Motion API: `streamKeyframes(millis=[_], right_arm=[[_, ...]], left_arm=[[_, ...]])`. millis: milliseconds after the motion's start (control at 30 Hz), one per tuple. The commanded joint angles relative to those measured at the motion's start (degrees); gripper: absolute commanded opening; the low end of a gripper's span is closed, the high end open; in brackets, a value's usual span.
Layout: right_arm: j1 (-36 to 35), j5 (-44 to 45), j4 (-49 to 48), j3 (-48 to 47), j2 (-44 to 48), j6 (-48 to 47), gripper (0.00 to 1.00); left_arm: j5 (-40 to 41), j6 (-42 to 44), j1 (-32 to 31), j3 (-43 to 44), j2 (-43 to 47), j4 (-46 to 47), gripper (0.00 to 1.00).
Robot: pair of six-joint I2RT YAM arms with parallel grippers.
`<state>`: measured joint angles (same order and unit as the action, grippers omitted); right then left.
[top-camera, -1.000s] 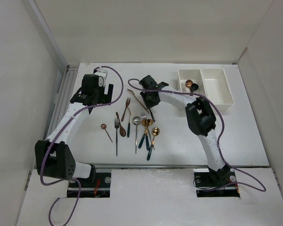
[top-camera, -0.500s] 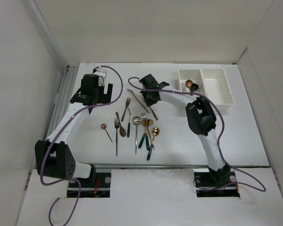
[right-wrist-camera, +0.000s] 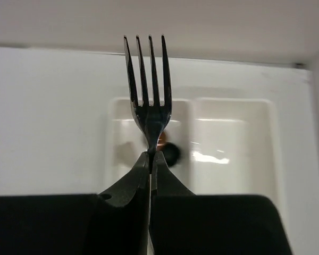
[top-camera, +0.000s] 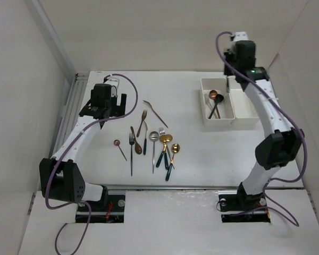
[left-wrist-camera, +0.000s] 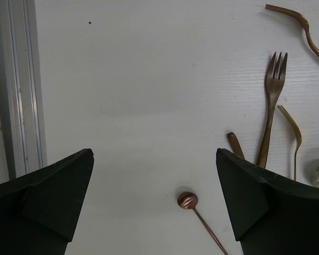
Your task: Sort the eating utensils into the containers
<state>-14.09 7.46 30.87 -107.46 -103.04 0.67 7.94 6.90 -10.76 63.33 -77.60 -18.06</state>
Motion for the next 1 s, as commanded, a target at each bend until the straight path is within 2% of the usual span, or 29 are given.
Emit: streamKeyframes(millis=[0,33,167,467,600,667,700,767,800,833,933,967], right_arm=[[7.4,5.6,1.9,6.4,2.7,-6.5,0.00],[10.7,5.0,1.9,8.6,3.3,-8.8,0.00],[14.8,3.7,-2.6,12.4,3.3,-11.6,0.00],[17.3,0.7,-9.6,13.0,-5.9,-10.2,0.00],[17.3,1.9,-8.1,9.2,-9.3,-10.2,0.00],[17.3,1.9,-6.9,7.6,-10.7,-10.2,0.09],[17.3,1.9,-6.9,7.0,-11.5,-10.2,0.24],[17.3,1.9,-6.9,7.0,-11.5,-10.2,0.35],[17.3,1.9,-6.9,6.4,-11.5,-10.2,0.43],[17.3,1.9,-5.6,6.4,-11.5,-10.2,0.55],[17.3,1.9,-4.3,5.6,-9.2,-8.4,0.60],[17.3,1.9,-4.3,6.5,-6.4,-6.7,0.60]], left_arm=[[1.3,-2.5,0.0,-0.7,0.8,0.9,1.00],[1.9,-3.4,0.0,-1.2,0.8,0.9,1.00],[1.9,-6.3,0.0,-1.9,0.8,0.9,1.00],[3.0,-11.8,0.0,-4.4,0.8,-0.8,1.00],[1.9,-12.4,0.0,-4.4,0.8,-1.4,1.00],[1.3,-12.4,0.0,-4.4,0.8,-2.0,1.00],[1.3,-13.5,0.0,-4.4,0.8,-2.0,1.00],[1.3,-17.1,0.6,-4.4,0.8,-3.5,1.00],[1.3,-18.5,1.2,-4.4,0.8,-4.3,1.00],[1.3,-19.9,1.2,-4.4,0.8,-5.2,1.00],[1.3,-25.9,1.2,-4.4,-0.7,-10.0,0.94],[1.3,-27.4,1.2,-4.4,-0.7,-11.3,0.88]])
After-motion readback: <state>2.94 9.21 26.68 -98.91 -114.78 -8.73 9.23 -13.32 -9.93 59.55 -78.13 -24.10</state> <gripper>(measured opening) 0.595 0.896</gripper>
